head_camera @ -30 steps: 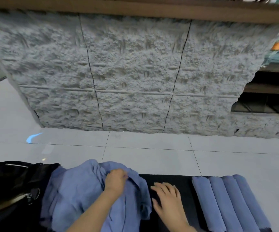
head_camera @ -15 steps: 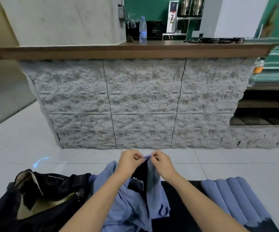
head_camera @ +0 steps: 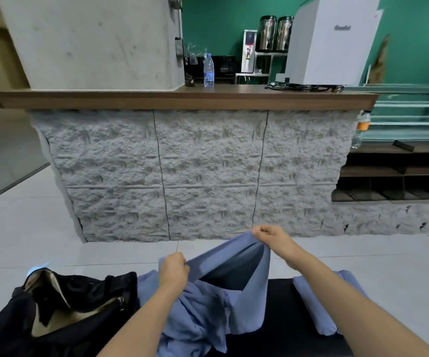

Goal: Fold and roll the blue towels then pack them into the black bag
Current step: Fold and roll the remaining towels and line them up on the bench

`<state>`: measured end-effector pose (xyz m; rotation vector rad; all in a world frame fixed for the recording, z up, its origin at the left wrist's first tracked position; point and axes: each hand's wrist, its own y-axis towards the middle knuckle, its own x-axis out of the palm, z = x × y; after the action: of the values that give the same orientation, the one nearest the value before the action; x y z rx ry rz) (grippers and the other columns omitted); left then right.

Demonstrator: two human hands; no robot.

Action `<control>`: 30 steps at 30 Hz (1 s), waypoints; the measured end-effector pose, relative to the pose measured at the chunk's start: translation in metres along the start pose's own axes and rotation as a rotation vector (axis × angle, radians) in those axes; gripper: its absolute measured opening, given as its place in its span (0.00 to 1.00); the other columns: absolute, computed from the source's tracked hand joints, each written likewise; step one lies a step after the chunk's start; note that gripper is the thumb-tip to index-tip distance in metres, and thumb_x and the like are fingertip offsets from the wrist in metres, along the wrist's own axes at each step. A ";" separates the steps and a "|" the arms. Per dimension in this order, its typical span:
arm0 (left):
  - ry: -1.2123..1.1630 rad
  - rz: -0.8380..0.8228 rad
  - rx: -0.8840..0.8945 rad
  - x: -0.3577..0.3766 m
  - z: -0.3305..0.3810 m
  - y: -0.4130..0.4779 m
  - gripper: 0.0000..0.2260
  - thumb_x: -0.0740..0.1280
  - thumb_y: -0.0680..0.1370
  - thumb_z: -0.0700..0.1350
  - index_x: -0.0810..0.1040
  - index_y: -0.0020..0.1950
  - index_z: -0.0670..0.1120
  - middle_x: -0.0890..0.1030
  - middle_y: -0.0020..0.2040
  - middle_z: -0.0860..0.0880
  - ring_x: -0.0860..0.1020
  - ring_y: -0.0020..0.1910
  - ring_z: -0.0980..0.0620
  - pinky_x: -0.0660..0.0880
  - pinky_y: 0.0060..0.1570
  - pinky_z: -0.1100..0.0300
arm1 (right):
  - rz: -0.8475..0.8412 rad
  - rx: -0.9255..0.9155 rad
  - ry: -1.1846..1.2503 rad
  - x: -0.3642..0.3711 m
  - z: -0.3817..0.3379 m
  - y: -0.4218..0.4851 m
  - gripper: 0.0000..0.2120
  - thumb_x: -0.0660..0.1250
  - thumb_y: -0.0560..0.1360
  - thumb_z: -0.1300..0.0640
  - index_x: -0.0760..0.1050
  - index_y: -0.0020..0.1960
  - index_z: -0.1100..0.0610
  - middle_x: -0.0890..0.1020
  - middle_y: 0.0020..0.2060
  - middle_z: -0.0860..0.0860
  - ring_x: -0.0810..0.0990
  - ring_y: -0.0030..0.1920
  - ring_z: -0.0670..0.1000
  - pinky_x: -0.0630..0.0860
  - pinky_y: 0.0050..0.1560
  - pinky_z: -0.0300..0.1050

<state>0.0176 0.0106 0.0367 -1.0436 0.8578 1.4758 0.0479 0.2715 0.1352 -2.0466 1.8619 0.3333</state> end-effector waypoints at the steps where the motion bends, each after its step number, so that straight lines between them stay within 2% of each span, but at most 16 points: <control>1: -0.019 0.000 -0.003 0.001 -0.004 -0.001 0.11 0.62 0.75 0.40 0.67 0.33 0.46 0.69 0.29 0.49 0.67 0.33 0.48 0.65 0.30 0.58 | 0.019 -0.001 0.004 -0.011 0.001 -0.002 0.14 0.60 0.80 0.55 0.68 0.36 0.56 0.68 0.34 0.52 0.67 0.39 0.49 0.63 0.41 0.42; 4: -0.165 0.007 0.011 0.005 -0.019 0.007 0.08 0.63 0.73 0.38 0.71 0.35 0.47 0.73 0.32 0.49 0.68 0.32 0.49 0.65 0.32 0.60 | 0.085 -0.013 0.011 -0.045 0.009 -0.007 0.13 0.61 0.80 0.55 0.69 0.38 0.57 0.70 0.36 0.52 0.68 0.40 0.49 0.64 0.43 0.42; 8: -0.437 0.005 0.027 -0.001 -0.022 0.020 0.11 0.65 0.73 0.36 0.72 0.33 0.48 0.72 0.30 0.48 0.69 0.34 0.49 0.64 0.35 0.60 | 0.215 0.014 0.052 -0.081 0.022 -0.012 0.10 0.61 0.80 0.55 0.70 0.41 0.58 0.69 0.37 0.53 0.66 0.40 0.50 0.63 0.44 0.44; 10: -0.663 0.007 -0.093 -0.012 -0.012 0.026 0.07 0.69 0.73 0.39 0.80 0.36 0.47 0.75 0.31 0.47 0.71 0.35 0.49 0.69 0.39 0.59 | 0.271 0.054 0.077 -0.089 0.025 -0.012 0.10 0.61 0.80 0.55 0.70 0.42 0.58 0.68 0.36 0.54 0.65 0.38 0.51 0.63 0.42 0.43; 12: -0.901 0.020 -0.196 -0.027 0.002 0.031 0.06 0.72 0.73 0.42 0.82 0.37 0.42 0.77 0.31 0.47 0.72 0.34 0.49 0.71 0.39 0.57 | 0.292 0.069 0.088 -0.086 0.022 -0.012 0.10 0.61 0.79 0.56 0.70 0.41 0.59 0.68 0.35 0.55 0.66 0.36 0.50 0.65 0.40 0.42; 15: -1.083 -0.042 -0.076 -0.057 0.041 0.030 0.01 0.72 0.73 0.37 0.82 0.43 0.40 0.80 0.36 0.47 0.75 0.37 0.51 0.73 0.39 0.60 | 0.213 0.013 0.054 -0.064 0.003 -0.010 0.09 0.64 0.78 0.59 0.77 0.41 0.60 0.78 0.34 0.50 0.74 0.37 0.47 0.69 0.39 0.36; 16: -1.107 -0.093 0.005 -0.068 0.058 0.024 0.04 0.71 0.73 0.34 0.81 0.46 0.41 0.81 0.38 0.48 0.76 0.37 0.53 0.75 0.38 0.65 | 0.168 -0.012 0.029 -0.054 -0.005 -0.009 0.08 0.64 0.78 0.59 0.79 0.43 0.60 0.80 0.36 0.49 0.76 0.39 0.45 0.71 0.39 0.33; 18: -1.064 -0.206 0.188 -0.082 0.087 0.012 0.11 0.70 0.73 0.32 0.78 0.51 0.44 0.81 0.40 0.46 0.76 0.36 0.57 0.74 0.35 0.70 | 0.099 -0.072 -0.015 -0.030 -0.022 -0.002 0.06 0.65 0.77 0.60 0.81 0.47 0.60 0.81 0.39 0.48 0.77 0.41 0.44 0.72 0.40 0.29; 20: -0.927 -0.294 0.348 -0.083 0.105 0.004 0.16 0.71 0.72 0.33 0.77 0.55 0.48 0.81 0.36 0.46 0.76 0.33 0.59 0.74 0.36 0.68 | 0.047 -0.129 -0.040 -0.009 -0.034 0.004 0.06 0.66 0.77 0.62 0.80 0.48 0.62 0.81 0.39 0.50 0.77 0.40 0.43 0.72 0.41 0.28; 22: -0.783 -0.280 0.445 -0.077 0.110 0.000 0.14 0.71 0.71 0.33 0.80 0.53 0.48 0.79 0.32 0.45 0.74 0.31 0.58 0.73 0.38 0.63 | 0.014 -0.174 -0.043 0.006 -0.042 0.009 0.04 0.66 0.76 0.63 0.80 0.47 0.61 0.82 0.40 0.53 0.77 0.41 0.46 0.73 0.45 0.33; 24: -0.717 -0.215 0.454 -0.070 0.109 -0.002 0.08 0.70 0.71 0.33 0.83 0.45 0.44 0.81 0.34 0.41 0.75 0.34 0.53 0.74 0.41 0.57 | -0.007 -0.193 -0.042 0.013 -0.041 0.011 0.03 0.67 0.75 0.64 0.79 0.45 0.59 0.82 0.40 0.56 0.78 0.42 0.48 0.74 0.46 0.38; 25: -0.715 -0.173 0.426 -0.069 0.107 -0.003 0.06 0.70 0.72 0.33 0.83 0.44 0.42 0.81 0.36 0.40 0.76 0.36 0.52 0.75 0.41 0.55 | -0.018 -0.193 -0.047 0.014 -0.038 0.012 0.02 0.67 0.75 0.64 0.77 0.45 0.58 0.81 0.39 0.55 0.77 0.40 0.47 0.73 0.44 0.37; 28: -0.724 -0.027 0.323 -0.070 0.099 -0.002 0.06 0.69 0.73 0.33 0.83 0.48 0.38 0.83 0.40 0.40 0.77 0.38 0.50 0.77 0.44 0.55 | -0.050 -0.182 -0.121 0.007 -0.020 0.012 0.06 0.70 0.74 0.62 0.72 0.45 0.56 0.78 0.33 0.52 0.74 0.35 0.47 0.70 0.39 0.36; 30: -0.693 0.017 0.281 -0.074 0.091 0.002 0.06 0.68 0.74 0.33 0.83 0.48 0.38 0.81 0.36 0.44 0.77 0.38 0.50 0.77 0.45 0.55 | -0.058 -0.172 -0.255 -0.005 -0.002 0.011 0.08 0.72 0.73 0.58 0.72 0.40 0.54 0.76 0.34 0.49 0.73 0.36 0.46 0.69 0.41 0.39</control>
<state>0.0035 0.0680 0.1376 -0.2725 0.5427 1.5300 0.0367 0.2748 0.1377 -2.0500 1.6670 0.7251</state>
